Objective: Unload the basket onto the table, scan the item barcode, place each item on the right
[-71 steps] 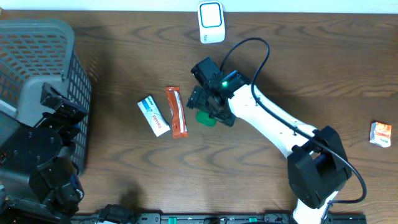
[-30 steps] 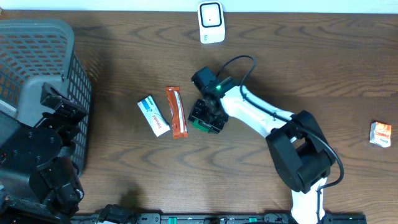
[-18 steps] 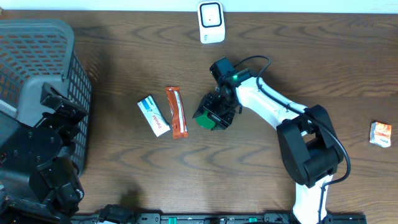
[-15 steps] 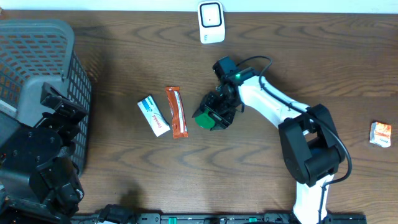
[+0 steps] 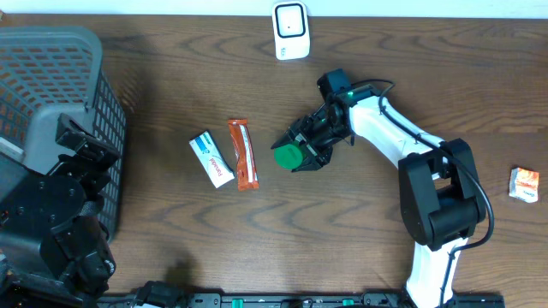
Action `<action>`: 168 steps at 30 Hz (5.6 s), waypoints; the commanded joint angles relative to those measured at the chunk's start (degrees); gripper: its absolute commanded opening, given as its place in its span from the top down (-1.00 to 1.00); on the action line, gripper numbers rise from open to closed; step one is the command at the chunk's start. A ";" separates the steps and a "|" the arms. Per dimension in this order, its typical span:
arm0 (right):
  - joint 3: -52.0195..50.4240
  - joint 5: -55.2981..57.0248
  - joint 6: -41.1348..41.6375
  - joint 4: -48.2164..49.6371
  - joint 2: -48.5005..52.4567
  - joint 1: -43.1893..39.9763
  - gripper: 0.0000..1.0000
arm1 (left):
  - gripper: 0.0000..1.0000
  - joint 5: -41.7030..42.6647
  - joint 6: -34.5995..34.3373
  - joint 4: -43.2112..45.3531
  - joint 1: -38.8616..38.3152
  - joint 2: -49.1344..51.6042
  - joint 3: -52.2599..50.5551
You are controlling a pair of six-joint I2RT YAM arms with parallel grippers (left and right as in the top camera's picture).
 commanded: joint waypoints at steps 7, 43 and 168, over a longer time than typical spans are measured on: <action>-0.24 -3.69 -1.09 -4.68 0.28 0.00 -0.03 | -0.99 -0.72 0.92 -0.02 0.35 0.00 -0.17; -7.61 -12.79 4.00 7.76 2.45 6.47 -0.11 | -0.99 -0.72 0.92 -0.02 0.35 0.00 -0.17; -2.16 54.55 22.34 -0.20 -4.04 38.58 -0.54 | -0.99 -0.72 0.92 -0.02 0.35 0.00 -0.17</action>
